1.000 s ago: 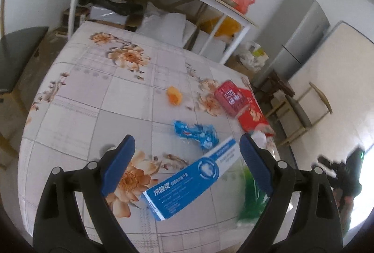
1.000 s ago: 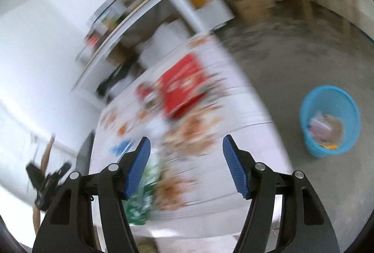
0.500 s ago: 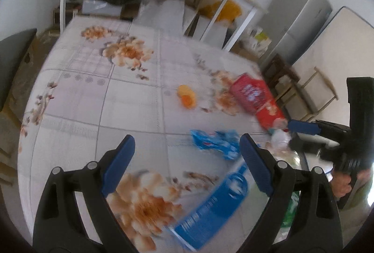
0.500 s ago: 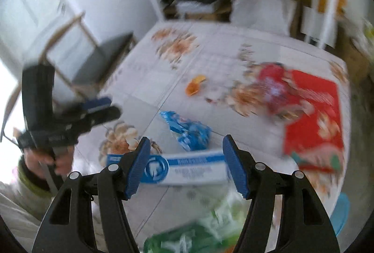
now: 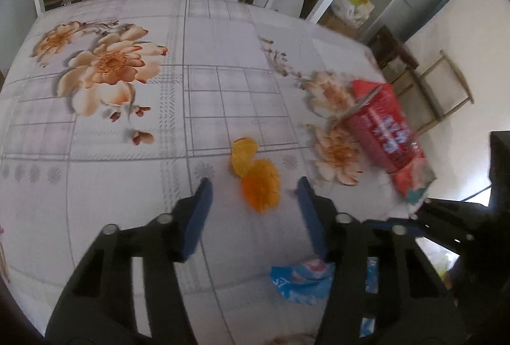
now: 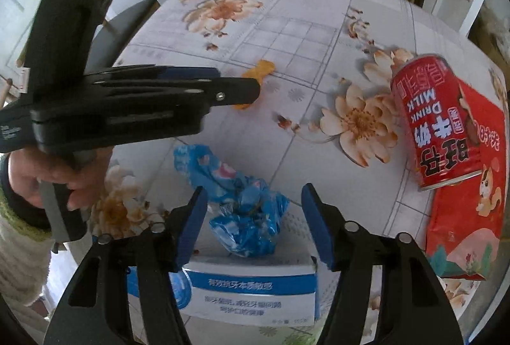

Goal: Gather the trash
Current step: 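Grasp the orange peel with the left gripper while the right gripper grasps the blue wrapper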

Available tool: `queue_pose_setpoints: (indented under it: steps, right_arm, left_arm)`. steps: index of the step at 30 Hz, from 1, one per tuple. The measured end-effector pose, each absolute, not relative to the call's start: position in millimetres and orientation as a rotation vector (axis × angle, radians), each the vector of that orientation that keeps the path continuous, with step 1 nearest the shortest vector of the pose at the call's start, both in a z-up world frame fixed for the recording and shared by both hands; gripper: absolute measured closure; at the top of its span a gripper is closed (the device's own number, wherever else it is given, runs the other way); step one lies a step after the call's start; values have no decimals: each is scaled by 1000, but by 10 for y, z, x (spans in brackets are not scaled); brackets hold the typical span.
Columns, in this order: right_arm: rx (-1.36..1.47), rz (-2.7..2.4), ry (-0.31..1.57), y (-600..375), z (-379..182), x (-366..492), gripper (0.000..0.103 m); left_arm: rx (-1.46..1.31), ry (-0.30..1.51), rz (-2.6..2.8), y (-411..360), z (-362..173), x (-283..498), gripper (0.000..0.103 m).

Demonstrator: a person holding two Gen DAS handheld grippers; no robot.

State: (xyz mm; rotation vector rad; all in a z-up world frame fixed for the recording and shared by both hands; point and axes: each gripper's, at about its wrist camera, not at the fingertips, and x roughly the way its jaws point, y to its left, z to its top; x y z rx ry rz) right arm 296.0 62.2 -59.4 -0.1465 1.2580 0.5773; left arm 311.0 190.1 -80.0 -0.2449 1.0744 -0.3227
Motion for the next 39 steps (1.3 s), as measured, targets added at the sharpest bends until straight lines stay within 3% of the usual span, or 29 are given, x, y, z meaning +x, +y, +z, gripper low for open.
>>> queue_pose_setpoints:
  steps: [14, 21, 39]
  right_arm:
    - [-207, 571, 1283, 686, -714, 3039, 61]
    - [-205, 556, 1275, 651, -715, 3048, 71]
    - [-21, 526, 1181, 388, -438, 3065, 73]
  left_arm:
    - [-138, 1022, -297, 1746, -854, 3163, 77]
    - [-161, 1005, -305, 1798, -828, 3118, 93]
    - [-277, 910, -257, 2178, -493, 2711, 95]
